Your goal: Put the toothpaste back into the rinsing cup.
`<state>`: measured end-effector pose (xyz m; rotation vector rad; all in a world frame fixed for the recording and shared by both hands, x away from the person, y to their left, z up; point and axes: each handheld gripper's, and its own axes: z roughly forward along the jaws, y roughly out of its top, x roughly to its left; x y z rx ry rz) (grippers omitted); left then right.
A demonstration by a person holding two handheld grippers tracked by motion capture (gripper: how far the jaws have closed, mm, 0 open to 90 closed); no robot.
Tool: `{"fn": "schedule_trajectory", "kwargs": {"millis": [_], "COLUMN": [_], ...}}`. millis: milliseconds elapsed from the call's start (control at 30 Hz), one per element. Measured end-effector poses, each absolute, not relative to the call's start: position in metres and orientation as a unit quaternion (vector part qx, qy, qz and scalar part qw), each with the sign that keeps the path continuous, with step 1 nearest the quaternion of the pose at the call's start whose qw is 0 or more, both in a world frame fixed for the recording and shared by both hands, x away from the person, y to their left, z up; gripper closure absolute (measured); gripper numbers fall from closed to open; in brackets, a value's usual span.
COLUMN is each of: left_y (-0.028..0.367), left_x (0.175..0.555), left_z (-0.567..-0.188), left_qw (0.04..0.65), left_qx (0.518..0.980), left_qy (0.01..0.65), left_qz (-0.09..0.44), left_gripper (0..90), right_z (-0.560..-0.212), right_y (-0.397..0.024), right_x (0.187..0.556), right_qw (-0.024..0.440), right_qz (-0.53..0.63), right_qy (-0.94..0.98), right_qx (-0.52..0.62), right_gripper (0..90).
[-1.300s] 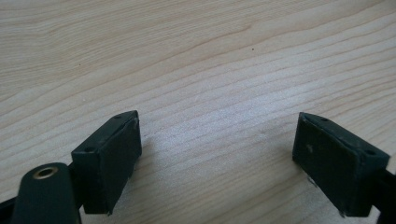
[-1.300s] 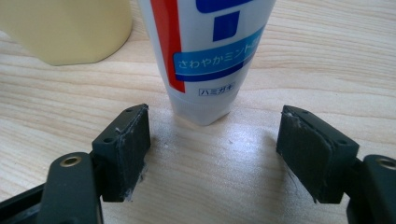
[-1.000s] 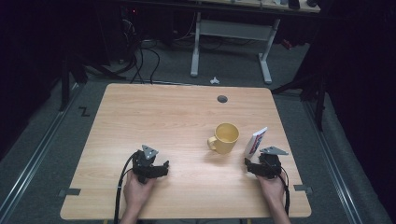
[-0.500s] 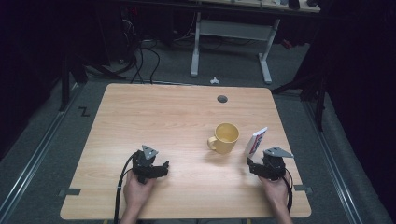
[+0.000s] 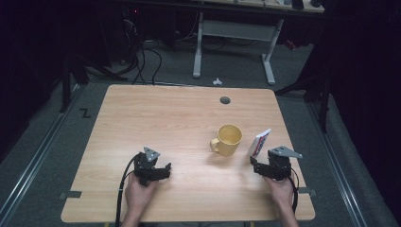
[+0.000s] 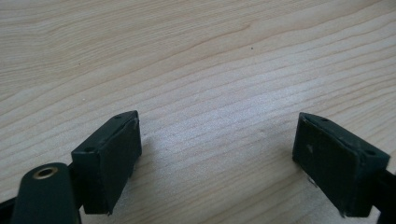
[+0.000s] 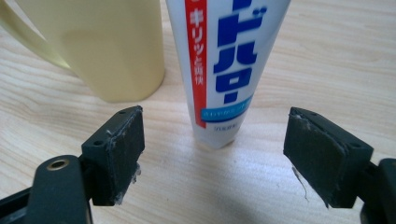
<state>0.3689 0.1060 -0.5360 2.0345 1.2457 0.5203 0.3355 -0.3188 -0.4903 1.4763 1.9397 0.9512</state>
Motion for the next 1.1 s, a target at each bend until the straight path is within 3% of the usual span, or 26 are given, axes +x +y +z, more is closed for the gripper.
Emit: {"fn": "schedule_trajectory", "kwargs": {"millis": [733, 1100], "left_y": [0.106, 0.106], "left_x": [0.369, 0.369], "left_z": [-0.536, -0.536], "left_qw": [0.343, 0.343], "left_qx": [0.783, 0.783], "left_qy": [0.479, 0.479], "left_qz": [0.200, 0.200], "left_gripper": [15.8, 15.8], "right_z": [-0.475, -0.472], "right_y": [-0.312, -0.310], "right_x": [0.353, 0.363], "right_qw": [0.262, 0.267], "right_qz": [0.368, 0.373], "right_qy": [0.715, 0.712], "right_qx": [0.534, 0.532], "right_gripper": [22.0, 27.0]}}
